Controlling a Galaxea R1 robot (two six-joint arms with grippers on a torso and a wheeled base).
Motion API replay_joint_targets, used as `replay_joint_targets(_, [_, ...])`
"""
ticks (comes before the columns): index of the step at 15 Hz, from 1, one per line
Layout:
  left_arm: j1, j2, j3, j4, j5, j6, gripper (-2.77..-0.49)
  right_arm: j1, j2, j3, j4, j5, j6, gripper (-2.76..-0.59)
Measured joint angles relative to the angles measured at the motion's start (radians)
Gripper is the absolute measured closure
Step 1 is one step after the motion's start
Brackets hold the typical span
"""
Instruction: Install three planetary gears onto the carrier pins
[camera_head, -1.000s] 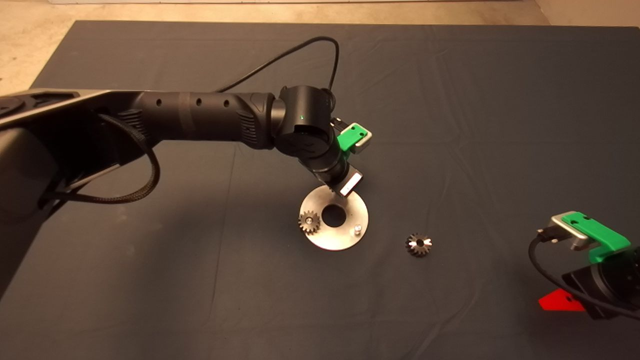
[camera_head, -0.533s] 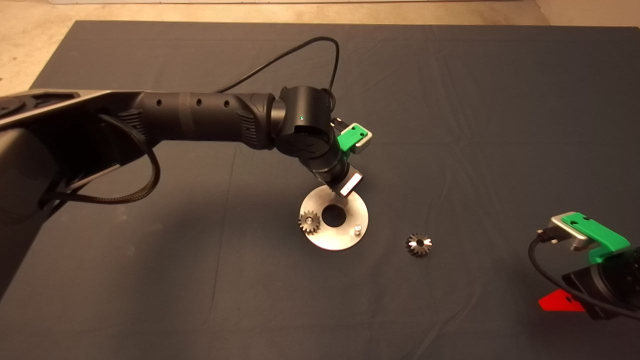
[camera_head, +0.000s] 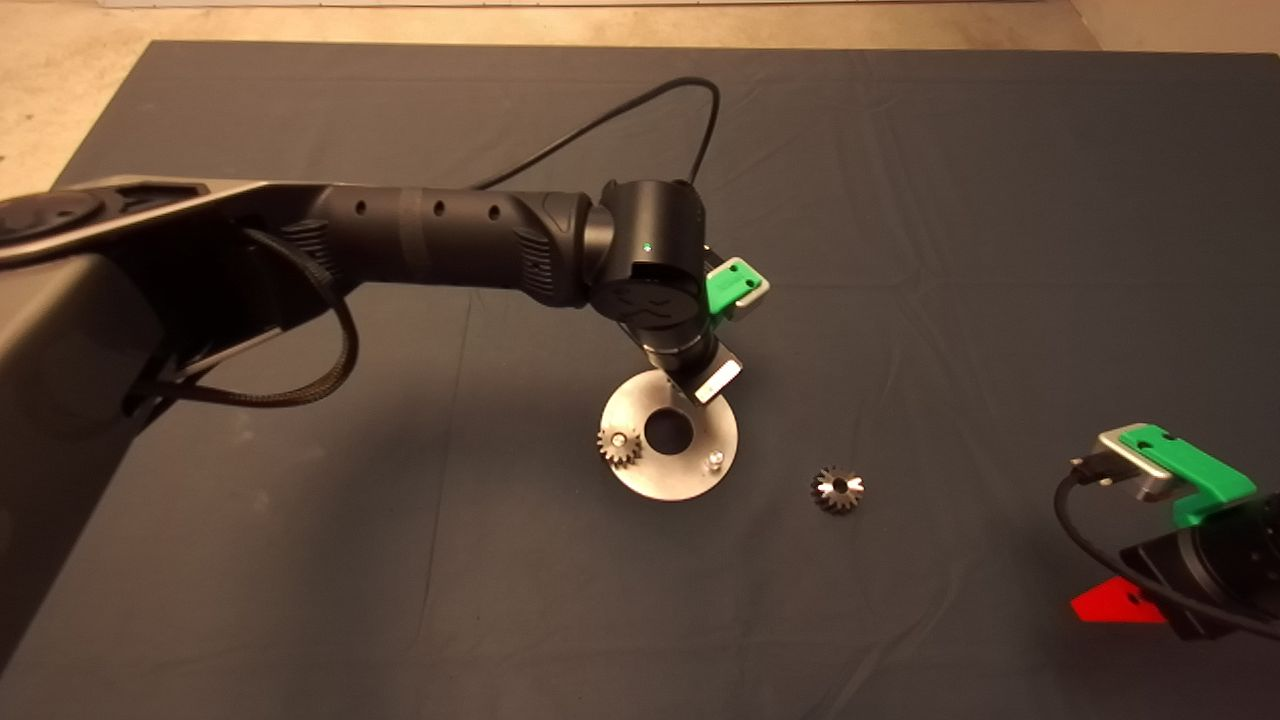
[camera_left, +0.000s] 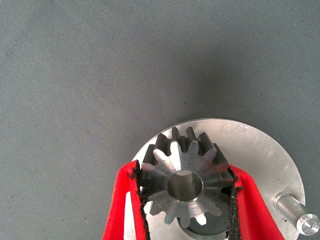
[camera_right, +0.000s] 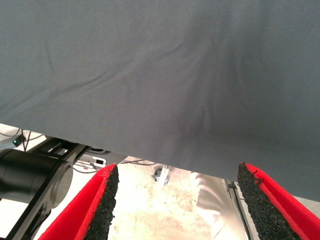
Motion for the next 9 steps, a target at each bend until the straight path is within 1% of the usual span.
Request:
replay_joint_targets(2, [0.0, 0.0, 0.0, 0.0, -0.001, 0.0, -0.57, 0.0, 0.0, 0.0, 0.0, 0.003, 0.0, -1.75])
replay_joint_targets(3, [0.0, 0.0, 0.0, 0.0, 0.001, 0.01, -0.57, 0.0, 0.0, 0.0, 0.0, 0.003, 0.0, -1.75])
replay_joint_targets(4, [0.0, 0.0, 0.0, -0.001, 0.008, 0.027, -0.57, 0.0, 0.0, 0.0, 0.0, 0.003, 0.0, -1.75])
replay_joint_targets(6, [0.0, 0.0, 0.0, -0.001, 0.012, 0.055, -0.57, 0.0, 0.0, 0.0, 0.0, 0.003, 0.0, -1.75])
replay_joint_targets(8, [0.0, 0.0, 0.0, -0.001, 0.027, 0.074, -0.55, 0.0, 0.0, 0.0, 0.0, 0.003, 0.0, -1.75])
replay_joint_targets(9, [0.0, 0.0, 0.0, -0.001, 0.031, 0.083, -0.55, 0.0, 0.0, 0.0, 0.0, 0.003, 0.0, -1.75])
